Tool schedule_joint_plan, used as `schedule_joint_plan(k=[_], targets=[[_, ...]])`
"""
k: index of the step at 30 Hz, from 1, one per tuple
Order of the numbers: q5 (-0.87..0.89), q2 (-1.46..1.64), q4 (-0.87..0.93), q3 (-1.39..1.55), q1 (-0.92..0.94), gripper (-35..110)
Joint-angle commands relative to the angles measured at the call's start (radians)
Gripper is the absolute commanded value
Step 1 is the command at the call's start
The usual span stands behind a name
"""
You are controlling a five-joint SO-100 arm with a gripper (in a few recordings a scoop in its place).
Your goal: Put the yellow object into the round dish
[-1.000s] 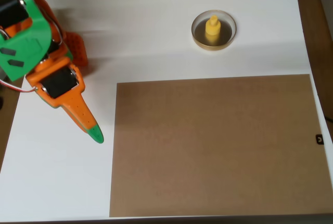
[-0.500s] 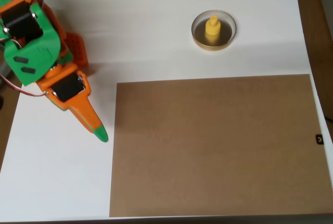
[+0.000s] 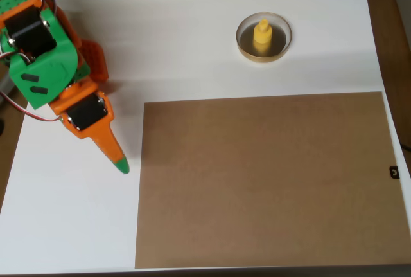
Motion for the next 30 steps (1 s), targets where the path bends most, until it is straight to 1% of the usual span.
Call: schedule_joint_plan(k=[1,4,13,18,30], targets=[[0.025,0.034,-0.021,0.002,0.044,10],[0.051,0.034,-0.031,0.003,0.071,8],[0.051,0.034,-0.032,0.005,0.115,0],[0.092,0.034,-0.023,0.003,0.164,2],[0.098,0.035,-0.023,0.003,0.170,3]])
